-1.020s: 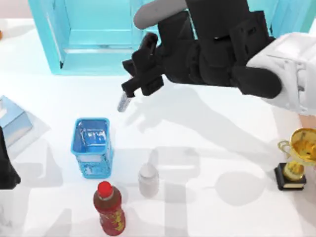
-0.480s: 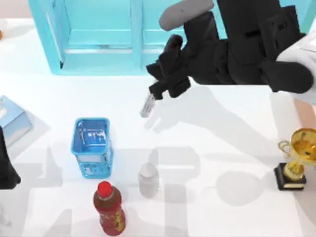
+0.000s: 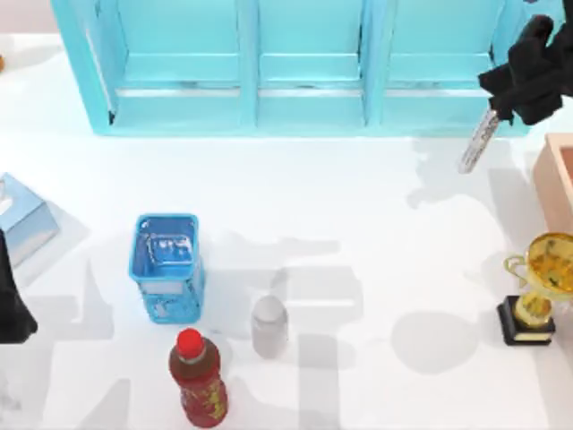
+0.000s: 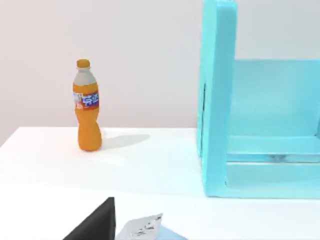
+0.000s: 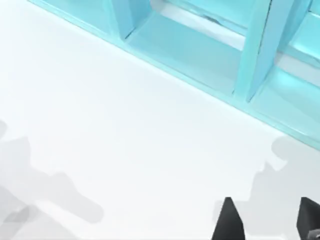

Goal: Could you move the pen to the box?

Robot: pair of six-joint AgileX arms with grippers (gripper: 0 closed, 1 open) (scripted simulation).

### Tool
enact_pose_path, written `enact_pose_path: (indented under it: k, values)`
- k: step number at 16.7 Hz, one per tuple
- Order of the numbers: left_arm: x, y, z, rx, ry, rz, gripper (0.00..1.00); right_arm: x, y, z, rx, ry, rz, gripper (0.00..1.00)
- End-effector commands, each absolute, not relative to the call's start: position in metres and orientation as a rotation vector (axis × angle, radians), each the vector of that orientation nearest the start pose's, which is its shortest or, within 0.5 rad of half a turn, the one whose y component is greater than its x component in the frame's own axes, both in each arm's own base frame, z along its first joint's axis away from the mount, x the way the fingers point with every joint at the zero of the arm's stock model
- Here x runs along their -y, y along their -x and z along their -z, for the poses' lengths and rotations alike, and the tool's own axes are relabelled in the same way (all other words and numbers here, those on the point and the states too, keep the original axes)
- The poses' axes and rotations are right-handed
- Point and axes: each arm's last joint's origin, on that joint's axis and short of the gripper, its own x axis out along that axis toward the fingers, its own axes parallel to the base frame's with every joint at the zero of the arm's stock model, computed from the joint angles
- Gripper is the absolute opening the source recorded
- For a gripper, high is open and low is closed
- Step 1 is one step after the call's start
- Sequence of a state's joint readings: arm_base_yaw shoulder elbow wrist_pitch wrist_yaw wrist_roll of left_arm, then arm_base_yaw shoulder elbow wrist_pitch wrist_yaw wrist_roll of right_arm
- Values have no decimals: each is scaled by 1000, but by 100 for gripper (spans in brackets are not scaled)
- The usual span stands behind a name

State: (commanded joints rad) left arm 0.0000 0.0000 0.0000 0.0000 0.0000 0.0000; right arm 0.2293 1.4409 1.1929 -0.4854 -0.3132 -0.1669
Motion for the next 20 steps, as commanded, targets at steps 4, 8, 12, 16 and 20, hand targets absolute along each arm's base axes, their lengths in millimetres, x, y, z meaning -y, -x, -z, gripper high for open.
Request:
enact_pose_path:
  k: [4, 8, 12, 16, 20]
  values:
    - [1, -106, -160, 0, 0, 0, 100, 22, -278, -308, -750, 102, -348, 0]
    - [1, -106, -160, 0, 0, 0, 100, 70, -227, -318, -787, 96, -245, 0]
    - [1, -106, -160, 0, 0, 0, 100, 76, -206, -320, -793, 101, -235, 0]
    - [1, -106, -160, 0, 0, 0, 100, 76, -208, -319, -794, 102, -236, 0]
    - [1, -106, -160, 0, 0, 0, 100, 75, -216, -301, -793, 102, -236, 0]
